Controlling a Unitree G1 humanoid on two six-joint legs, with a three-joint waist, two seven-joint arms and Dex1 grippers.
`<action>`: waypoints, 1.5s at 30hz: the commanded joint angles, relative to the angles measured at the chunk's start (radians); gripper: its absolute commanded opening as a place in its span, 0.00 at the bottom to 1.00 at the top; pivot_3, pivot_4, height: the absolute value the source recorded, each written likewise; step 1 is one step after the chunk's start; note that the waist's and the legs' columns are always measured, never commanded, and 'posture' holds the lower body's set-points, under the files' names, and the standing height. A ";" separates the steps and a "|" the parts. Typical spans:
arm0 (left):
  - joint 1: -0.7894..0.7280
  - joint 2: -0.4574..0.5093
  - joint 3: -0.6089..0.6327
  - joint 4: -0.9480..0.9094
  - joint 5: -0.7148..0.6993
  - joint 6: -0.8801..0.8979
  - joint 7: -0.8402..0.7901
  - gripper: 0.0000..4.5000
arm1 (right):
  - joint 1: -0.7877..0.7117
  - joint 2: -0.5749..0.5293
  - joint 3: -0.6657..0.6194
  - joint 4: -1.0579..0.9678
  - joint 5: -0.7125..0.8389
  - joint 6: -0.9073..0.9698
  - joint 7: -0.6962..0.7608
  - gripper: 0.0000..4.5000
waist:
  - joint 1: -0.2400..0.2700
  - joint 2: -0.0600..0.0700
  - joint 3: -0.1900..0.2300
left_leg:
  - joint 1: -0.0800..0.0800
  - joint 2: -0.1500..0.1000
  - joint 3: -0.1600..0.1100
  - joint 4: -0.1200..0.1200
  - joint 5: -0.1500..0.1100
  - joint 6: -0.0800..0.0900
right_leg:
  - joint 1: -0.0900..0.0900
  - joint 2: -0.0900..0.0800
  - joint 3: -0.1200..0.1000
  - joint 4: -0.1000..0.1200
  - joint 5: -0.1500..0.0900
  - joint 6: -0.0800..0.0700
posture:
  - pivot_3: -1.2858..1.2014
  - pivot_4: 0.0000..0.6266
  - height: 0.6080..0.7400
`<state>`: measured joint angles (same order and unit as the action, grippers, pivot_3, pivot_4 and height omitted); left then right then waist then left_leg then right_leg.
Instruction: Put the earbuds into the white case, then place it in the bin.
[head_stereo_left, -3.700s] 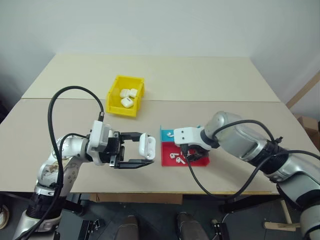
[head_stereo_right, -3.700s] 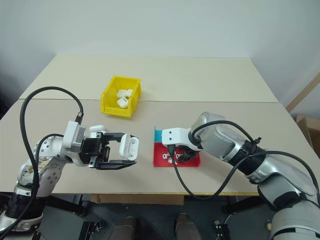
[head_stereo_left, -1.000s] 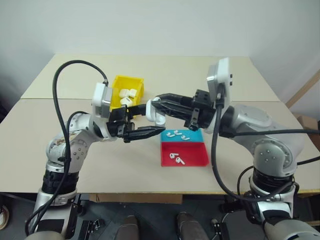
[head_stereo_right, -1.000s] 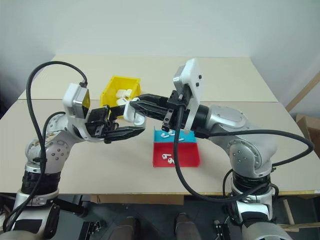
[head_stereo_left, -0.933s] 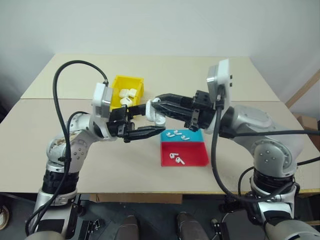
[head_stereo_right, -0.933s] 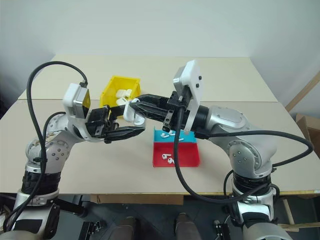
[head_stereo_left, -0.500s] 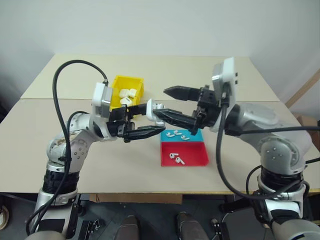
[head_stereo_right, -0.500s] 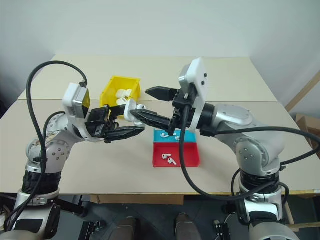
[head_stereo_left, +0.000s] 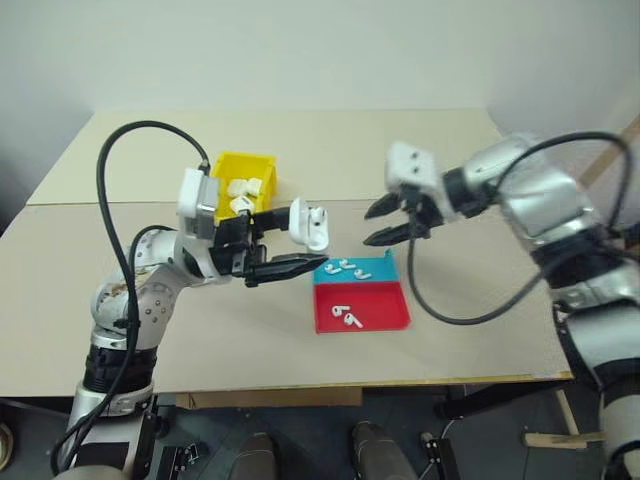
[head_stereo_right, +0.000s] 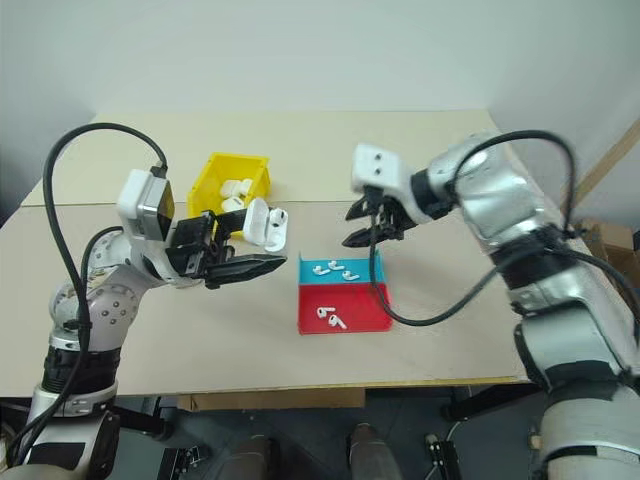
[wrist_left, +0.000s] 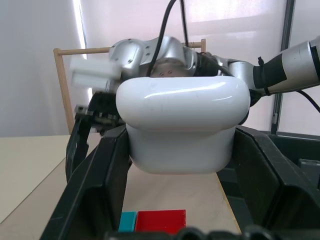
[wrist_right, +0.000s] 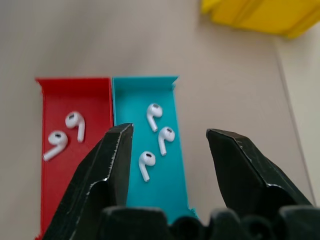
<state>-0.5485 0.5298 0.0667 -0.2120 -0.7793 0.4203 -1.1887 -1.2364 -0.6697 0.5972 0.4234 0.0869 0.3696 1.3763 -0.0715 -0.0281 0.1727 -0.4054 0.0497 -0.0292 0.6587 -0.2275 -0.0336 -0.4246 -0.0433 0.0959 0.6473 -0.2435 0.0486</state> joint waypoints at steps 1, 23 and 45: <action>0.002 0.010 0.026 -0.032 -0.004 -0.019 0.004 0.62 | -0.054 0.041 0.063 0.096 -0.129 -0.108 0.066 0.68 | 0.003 0.000 0.000 | 0.000 0.000 0.000 0.000 0.000 0.000 | 0.000 0.000 0.000 0.000 0.000 0.000 | 0.52 0.24 1.00; 0.028 0.025 0.039 -0.058 -0.001 -0.028 0.027 0.62 | -0.070 0.230 0.044 0.439 -0.378 -0.282 0.048 0.40 | 0.006 0.001 0.001 | 0.000 -0.001 0.000 0.001 0.000 0.000 | 0.001 -0.001 -0.001 0.001 0.000 0.000 | 0.52 0.24 1.00; 0.064 0.022 0.036 -0.074 0.012 -0.048 0.036 0.62 | -0.014 0.271 0.036 0.466 -0.458 -0.326 0.042 0.40 | 0.003 0.001 0.001 | 0.001 -0.001 -0.001 0.001 0.000 0.000 | 0.002 -0.001 -0.001 0.001 0.000 0.000 | 0.52 0.24 1.00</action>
<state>-0.4785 0.5463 0.0863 -0.2574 -0.7676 0.3941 -1.1508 -1.2548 -0.4003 0.6483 0.8813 -0.3617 0.0598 1.4209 -0.0685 -0.0273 0.1733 -0.4038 0.0490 -0.0296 0.6596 -0.2274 -0.0339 -0.4227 -0.0445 0.0951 0.6488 -0.2432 0.0482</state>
